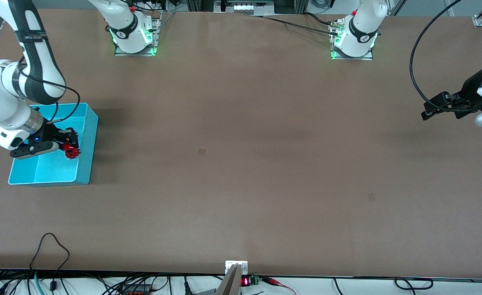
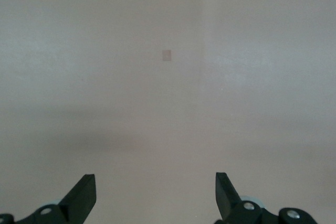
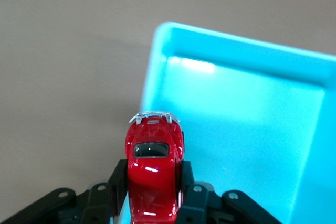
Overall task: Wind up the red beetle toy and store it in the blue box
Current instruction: 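Lift the red car with the right gripper and lower it into the box, then open the right gripper to release the car inside the box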
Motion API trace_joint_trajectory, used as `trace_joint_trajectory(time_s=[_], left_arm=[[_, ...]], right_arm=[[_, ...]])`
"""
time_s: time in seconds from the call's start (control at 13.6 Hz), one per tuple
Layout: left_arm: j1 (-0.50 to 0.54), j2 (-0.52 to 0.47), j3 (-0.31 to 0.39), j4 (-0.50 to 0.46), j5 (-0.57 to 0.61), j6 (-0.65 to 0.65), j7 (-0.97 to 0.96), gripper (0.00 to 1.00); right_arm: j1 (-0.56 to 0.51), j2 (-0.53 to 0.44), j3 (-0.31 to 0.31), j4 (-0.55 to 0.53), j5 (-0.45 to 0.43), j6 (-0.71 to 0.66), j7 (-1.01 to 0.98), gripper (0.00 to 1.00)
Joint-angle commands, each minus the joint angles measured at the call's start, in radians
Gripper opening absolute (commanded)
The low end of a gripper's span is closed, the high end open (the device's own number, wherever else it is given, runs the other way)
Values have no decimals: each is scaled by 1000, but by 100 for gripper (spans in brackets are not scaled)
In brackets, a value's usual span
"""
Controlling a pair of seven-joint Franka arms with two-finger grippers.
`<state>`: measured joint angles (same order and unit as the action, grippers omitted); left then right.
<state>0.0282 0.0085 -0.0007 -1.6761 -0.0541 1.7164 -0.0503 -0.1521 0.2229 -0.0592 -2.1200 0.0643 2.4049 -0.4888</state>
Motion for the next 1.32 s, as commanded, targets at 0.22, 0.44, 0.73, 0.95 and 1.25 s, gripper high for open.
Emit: trace_joint_trajectory(time_s=[0.22, 0.44, 0.73, 0.95, 1.25], left_arm=[[6, 8, -5, 21, 5, 2, 17, 100], [4, 8, -7, 22, 3, 2, 14, 100], [6, 8, -5, 22, -19, 2, 10, 100], [10, 13, 4, 21, -36, 2, 10, 100], [21, 14, 2, 19, -33, 8, 15, 100]], right_arm=[[-53, 62, -68, 6, -4, -53, 65, 0], [-60, 107, -99, -4, -4, -52, 82, 0], [-61, 138, -99, -11, -4, -50, 84, 4], [-61, 141, -99, -12, -4, -52, 81, 63], [-58, 113, -99, -9, -11, -53, 67, 100]])
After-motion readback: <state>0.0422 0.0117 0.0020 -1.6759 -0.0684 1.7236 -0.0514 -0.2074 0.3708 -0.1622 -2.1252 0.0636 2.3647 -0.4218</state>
